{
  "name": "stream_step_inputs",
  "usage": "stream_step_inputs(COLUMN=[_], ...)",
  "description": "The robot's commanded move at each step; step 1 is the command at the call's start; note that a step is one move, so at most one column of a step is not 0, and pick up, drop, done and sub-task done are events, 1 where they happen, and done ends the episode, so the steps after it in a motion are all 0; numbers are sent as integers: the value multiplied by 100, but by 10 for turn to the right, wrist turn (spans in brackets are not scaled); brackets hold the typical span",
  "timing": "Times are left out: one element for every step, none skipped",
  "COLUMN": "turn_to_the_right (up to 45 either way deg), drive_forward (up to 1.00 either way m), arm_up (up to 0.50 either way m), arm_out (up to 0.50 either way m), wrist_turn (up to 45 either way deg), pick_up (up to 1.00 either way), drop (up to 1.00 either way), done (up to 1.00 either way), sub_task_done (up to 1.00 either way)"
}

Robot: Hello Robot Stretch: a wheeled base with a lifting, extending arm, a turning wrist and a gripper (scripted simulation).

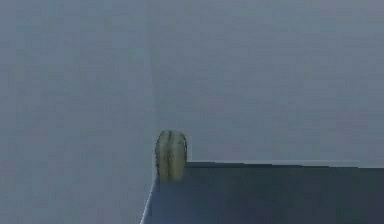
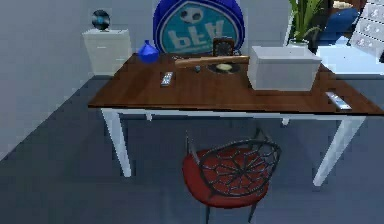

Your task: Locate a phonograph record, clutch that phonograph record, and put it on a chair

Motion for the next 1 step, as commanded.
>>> stream_step_inputs(turn_to_the_right=[150], drive_forward=[0], arm_up=[0], arm_out=[0], wrist_turn=[0], pick_up=[0], drop=[0], done=[0], sub_task_done=[0])
